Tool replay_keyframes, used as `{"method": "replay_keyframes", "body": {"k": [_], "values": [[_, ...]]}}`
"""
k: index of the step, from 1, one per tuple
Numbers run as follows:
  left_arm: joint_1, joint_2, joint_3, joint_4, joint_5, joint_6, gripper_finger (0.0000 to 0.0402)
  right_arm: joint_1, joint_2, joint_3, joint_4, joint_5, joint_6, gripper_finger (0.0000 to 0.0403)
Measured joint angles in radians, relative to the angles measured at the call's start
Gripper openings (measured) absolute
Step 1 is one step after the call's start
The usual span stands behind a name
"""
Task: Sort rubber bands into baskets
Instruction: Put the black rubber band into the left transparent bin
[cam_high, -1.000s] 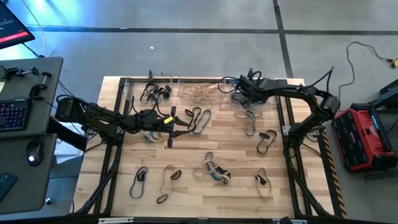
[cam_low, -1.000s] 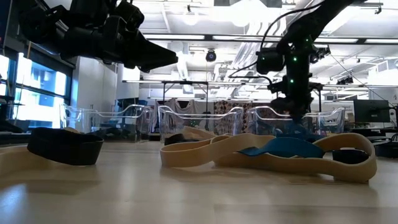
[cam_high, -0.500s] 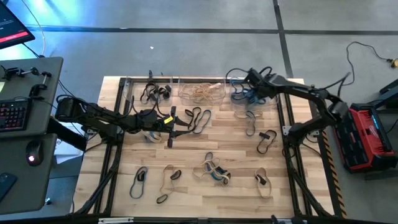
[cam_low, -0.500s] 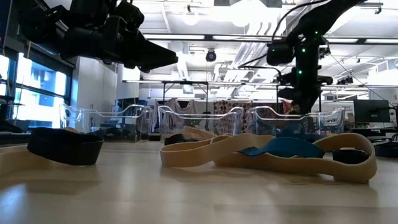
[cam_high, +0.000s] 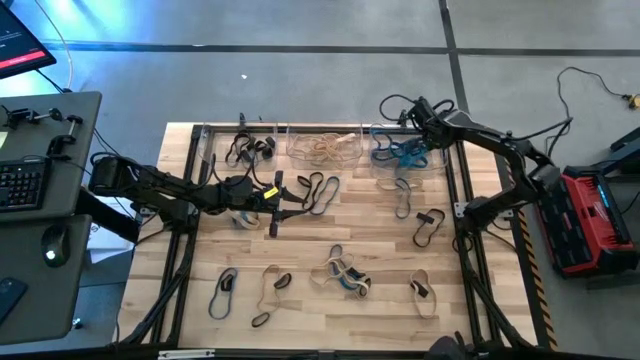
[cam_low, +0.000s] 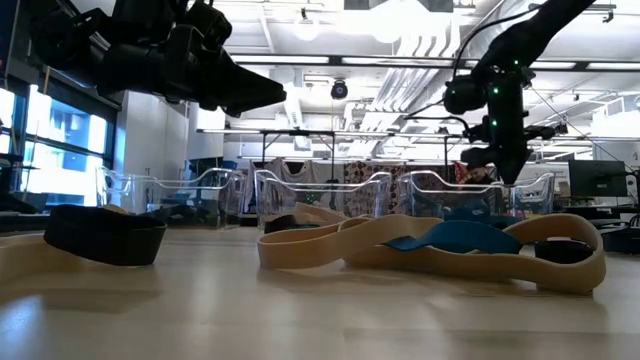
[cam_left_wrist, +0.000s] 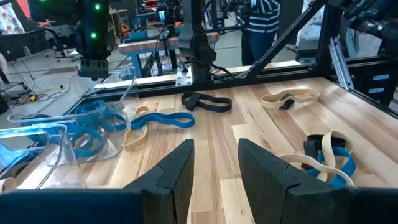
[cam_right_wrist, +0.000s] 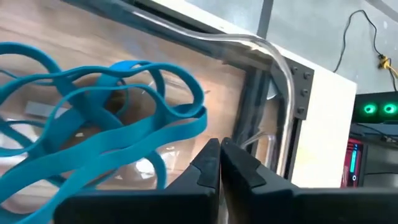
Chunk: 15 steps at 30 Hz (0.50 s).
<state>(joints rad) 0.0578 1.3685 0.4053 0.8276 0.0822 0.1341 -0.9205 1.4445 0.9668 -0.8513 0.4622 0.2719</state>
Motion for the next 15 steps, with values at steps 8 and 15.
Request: {"method": "replay_keyframes", "body": {"k": [8, 15], "values": [[0.0, 0.0, 0.0, -0.001, 0.0, -0.002, 0.0115, 0.001, 0.0, 0.0, 0.018, 0.026, 0.06, 0.0], [0.0, 0.0, 0.0, -0.002, 0.0, -0.002, 0.0115, 0.062, -0.026, 0.0, -0.041, 0.044, 0.042, 0.0]]}}
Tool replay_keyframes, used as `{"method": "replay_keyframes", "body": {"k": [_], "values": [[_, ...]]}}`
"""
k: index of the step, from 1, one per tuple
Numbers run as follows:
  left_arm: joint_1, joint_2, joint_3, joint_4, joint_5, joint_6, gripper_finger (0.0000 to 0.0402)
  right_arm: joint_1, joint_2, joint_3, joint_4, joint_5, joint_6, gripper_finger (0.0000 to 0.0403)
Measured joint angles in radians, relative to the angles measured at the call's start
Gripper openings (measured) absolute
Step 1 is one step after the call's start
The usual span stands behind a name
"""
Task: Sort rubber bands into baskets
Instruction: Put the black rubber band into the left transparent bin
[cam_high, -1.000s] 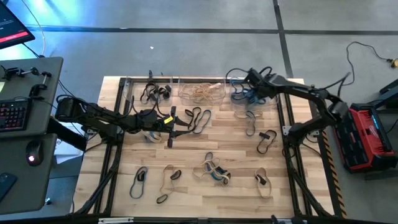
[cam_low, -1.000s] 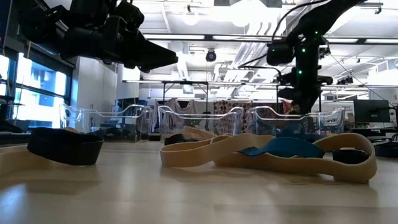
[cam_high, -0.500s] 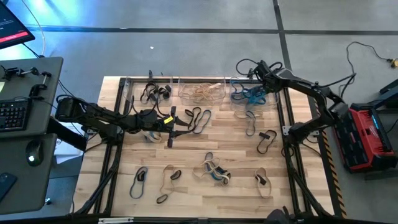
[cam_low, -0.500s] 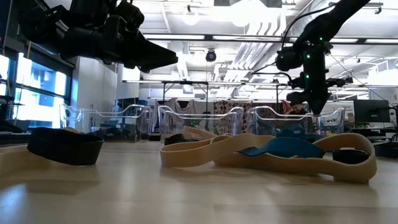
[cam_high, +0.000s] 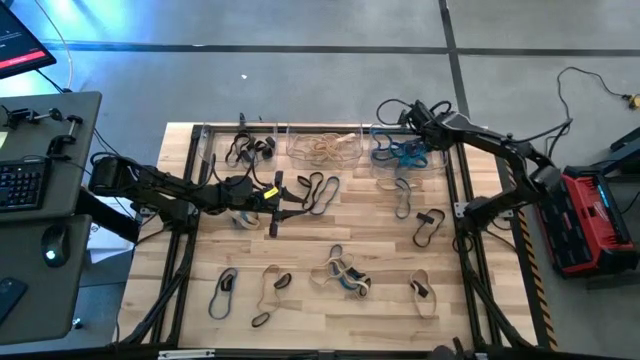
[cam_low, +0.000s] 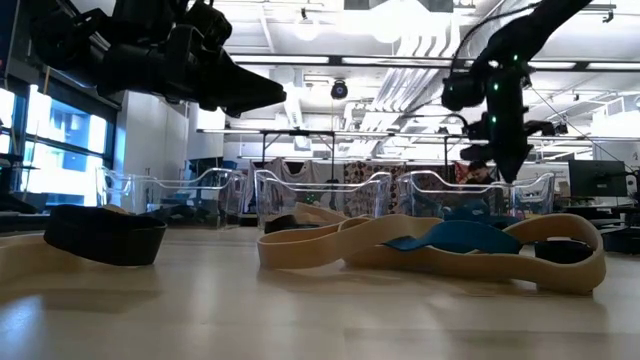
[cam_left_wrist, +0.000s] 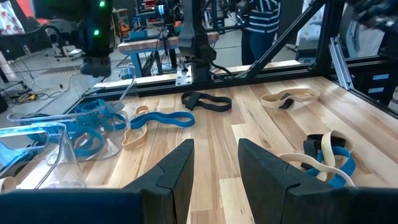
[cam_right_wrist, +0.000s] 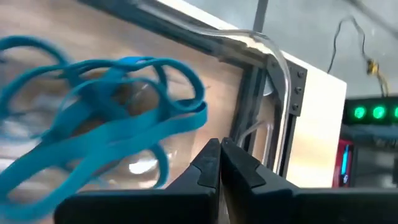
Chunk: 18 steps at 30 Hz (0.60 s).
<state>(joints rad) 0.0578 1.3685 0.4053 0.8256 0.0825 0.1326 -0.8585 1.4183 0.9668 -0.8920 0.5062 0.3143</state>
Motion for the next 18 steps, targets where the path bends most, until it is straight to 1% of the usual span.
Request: {"method": "replay_keyframes", "body": {"k": [6, 12, 15, 18], "values": [[0.0, 0.0, -0.001, -0.025, 0.0, -0.002, 0.0115, 0.169, -0.151, 0.0, -0.052, 0.012, 0.025, 0.0], [0.0, 0.0, -0.001, -0.031, 0.0, -0.013, 0.0115, 0.409, -0.298, 0.0, -0.107, -0.001, 0.127, 0.0], [0.0, 0.0, -0.001, -0.047, 0.0, -0.01, 0.0115, 0.545, -0.328, 0.0, -0.164, -0.006, 0.204, 0.0], [0.0, 0.0, -0.001, -0.051, 0.0, -0.01, 0.0115, 0.685, -0.332, 0.0, -0.223, -0.029, 0.284, 0.0]]}}
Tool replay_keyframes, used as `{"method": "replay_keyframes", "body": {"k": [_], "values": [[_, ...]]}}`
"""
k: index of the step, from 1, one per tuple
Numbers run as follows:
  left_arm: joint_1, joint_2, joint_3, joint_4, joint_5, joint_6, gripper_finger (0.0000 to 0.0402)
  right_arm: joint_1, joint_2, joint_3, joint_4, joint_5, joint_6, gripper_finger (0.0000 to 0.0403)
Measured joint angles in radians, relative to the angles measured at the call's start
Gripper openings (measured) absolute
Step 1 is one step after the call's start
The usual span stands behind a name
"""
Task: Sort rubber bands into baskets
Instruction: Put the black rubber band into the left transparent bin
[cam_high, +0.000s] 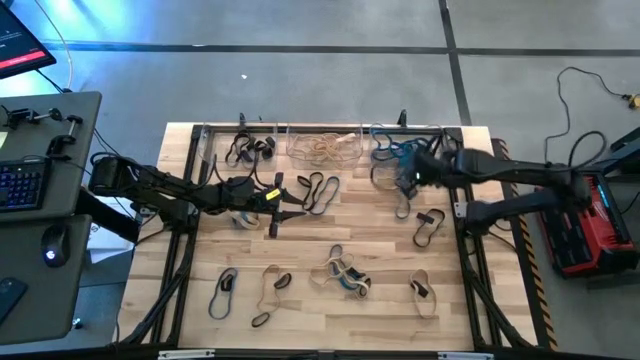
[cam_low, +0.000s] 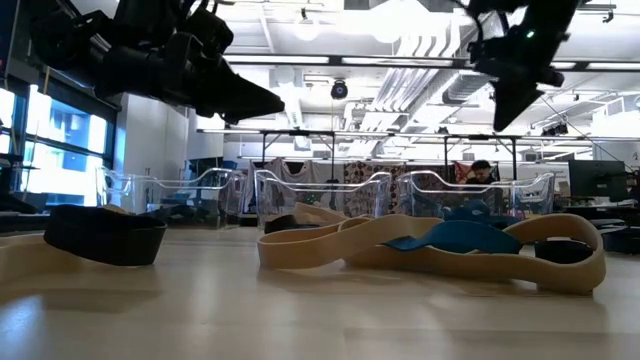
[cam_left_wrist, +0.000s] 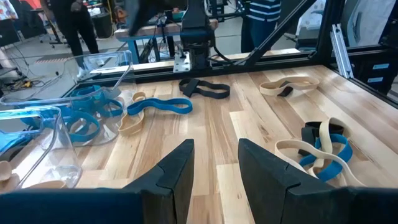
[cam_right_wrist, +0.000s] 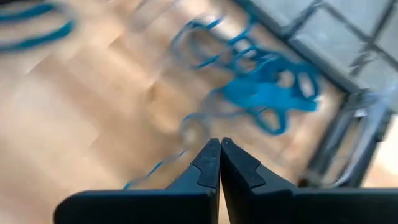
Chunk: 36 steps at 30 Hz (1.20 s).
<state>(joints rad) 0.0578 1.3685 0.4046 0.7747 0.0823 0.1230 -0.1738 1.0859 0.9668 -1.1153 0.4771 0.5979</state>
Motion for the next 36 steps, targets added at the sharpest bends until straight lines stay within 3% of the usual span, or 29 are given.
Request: {"method": "replay_keyframes", "body": {"k": [10, 18, 24, 36], "values": [[0.0, 0.0, 0.0, -0.013, 0.0, 0.001, 0.0115, 0.363, 0.051, 0.0, -0.081, -0.131, 0.219, 0.0006], [0.0, 0.0, 0.0, -0.022, 0.0, 0.001, 0.0115, 0.512, 0.184, 0.0, -0.167, -0.241, 0.341, 0.0093], [0.0, 0.0, 0.0, -0.021, 0.0, 0.001, 0.0115, 0.518, 0.267, -0.004, -0.212, -0.242, 0.321, 0.015], [0.0, 0.0, 0.0, -0.021, 0.0, 0.001, 0.0115, 0.384, 0.184, -0.318, 0.002, -0.316, 0.224, 0.0157]]}}
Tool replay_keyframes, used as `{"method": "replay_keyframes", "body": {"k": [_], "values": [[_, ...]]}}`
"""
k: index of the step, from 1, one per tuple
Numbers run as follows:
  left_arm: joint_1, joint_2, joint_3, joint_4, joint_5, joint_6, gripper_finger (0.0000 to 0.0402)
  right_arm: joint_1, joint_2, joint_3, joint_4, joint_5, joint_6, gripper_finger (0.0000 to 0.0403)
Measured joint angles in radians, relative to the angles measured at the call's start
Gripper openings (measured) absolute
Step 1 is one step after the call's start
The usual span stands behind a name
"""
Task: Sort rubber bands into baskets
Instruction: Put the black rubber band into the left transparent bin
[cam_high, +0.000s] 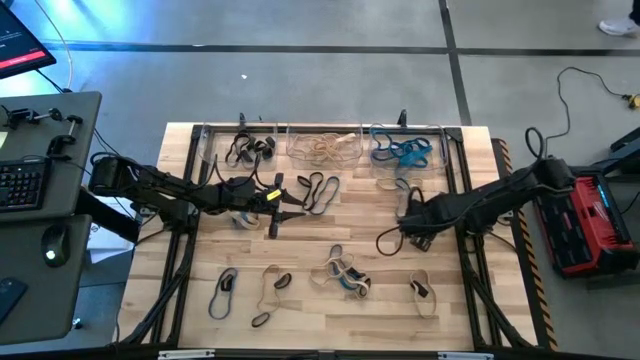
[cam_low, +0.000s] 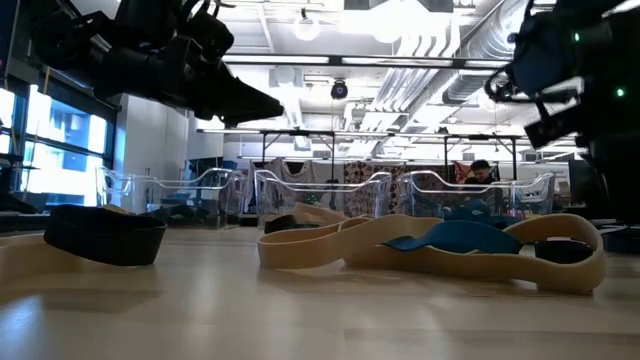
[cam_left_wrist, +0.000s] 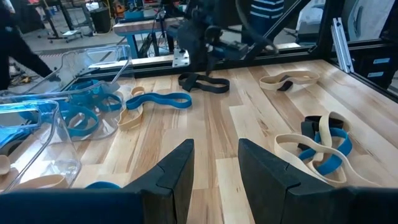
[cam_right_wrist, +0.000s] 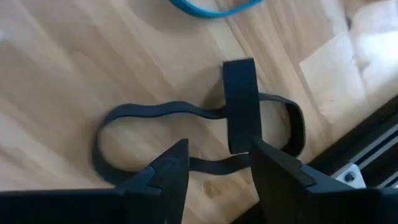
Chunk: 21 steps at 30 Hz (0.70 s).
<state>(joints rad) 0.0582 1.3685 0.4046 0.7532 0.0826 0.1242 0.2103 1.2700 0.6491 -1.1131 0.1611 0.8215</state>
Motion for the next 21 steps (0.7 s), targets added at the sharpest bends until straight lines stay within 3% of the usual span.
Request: {"method": "replay_keyframes", "body": {"k": [7, 10, 15, 21], "values": [[0.0, 0.0, 0.0, 0.0, 0.0, 0.0, 0.0115, -0.002, 0.0, -0.068, 0.07, -0.015, -0.011, 0.0144], [0.0, 0.0, 0.0, 0.0, 0.0, 0.0, 0.0115, 0.005, 0.0, -0.069, 0.071, -0.014, -0.003, 0.0107], [0.0, 0.0, 0.0, 0.0, 0.0, 0.0, 0.0115, 0.021, 0.0, -0.045, 0.052, 0.017, -0.002, 0.0013], [0.0, 0.0, 0.0, 0.0, 0.0, 0.0, 0.0115, 0.057, -0.002, 0.031, 0.025, 0.078, 0.003, 0.0004]]}}
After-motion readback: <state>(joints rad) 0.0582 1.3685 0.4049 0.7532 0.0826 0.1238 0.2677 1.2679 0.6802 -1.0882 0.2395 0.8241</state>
